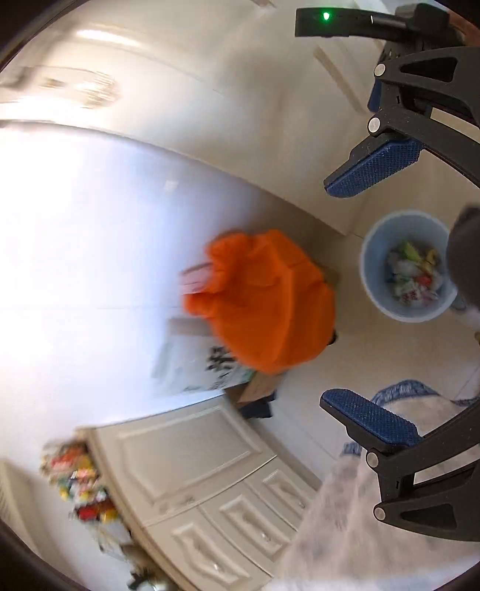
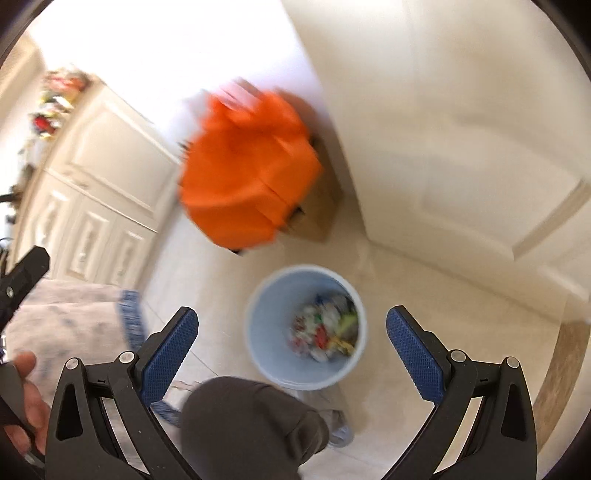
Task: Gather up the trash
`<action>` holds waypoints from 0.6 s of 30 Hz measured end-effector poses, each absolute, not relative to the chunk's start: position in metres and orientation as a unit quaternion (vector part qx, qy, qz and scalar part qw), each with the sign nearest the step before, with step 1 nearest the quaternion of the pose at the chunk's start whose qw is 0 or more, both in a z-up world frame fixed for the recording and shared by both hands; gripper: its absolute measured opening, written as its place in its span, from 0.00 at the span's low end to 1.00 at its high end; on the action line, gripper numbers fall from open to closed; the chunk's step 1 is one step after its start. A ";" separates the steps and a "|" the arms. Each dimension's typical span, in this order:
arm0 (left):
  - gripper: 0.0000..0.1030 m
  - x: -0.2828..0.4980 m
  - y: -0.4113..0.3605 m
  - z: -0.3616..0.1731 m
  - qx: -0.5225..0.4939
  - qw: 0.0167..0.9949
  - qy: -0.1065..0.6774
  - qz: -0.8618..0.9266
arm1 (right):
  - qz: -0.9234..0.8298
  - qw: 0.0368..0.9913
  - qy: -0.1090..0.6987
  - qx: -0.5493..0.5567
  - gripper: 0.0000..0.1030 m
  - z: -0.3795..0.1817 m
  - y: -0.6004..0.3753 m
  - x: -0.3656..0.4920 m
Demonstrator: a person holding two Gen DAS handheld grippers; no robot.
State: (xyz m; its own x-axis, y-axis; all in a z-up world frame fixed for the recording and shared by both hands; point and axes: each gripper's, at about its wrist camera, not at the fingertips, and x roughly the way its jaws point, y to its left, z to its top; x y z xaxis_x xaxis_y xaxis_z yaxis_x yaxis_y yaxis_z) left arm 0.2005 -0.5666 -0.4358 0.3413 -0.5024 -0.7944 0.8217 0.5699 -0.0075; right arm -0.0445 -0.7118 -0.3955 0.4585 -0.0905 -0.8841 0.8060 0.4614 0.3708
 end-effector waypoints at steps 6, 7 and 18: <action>0.99 0.161 -0.452 -0.322 0.150 0.840 0.351 -0.385 | -0.261 0.811 0.375 0.364 1.00 -0.293 -0.659 -0.018; 0.99 0.156 -0.429 -0.309 0.145 0.848 0.341 -0.379 | -0.252 0.824 0.364 0.353 1.00 -0.274 -0.649 -0.012; 0.99 0.097 -0.197 -0.128 0.068 0.923 0.288 -0.245 | -0.127 0.922 0.281 0.233 1.00 -0.130 -0.494 0.059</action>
State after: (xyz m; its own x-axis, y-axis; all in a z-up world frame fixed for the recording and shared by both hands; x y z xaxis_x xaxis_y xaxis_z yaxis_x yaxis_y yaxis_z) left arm 0.0974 -0.1971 -0.1284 0.7133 -0.4136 -0.5658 0.4926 0.8701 -0.0151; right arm 0.0593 -0.4940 -0.1300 0.8102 -0.1029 -0.5770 0.3642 0.8597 0.3581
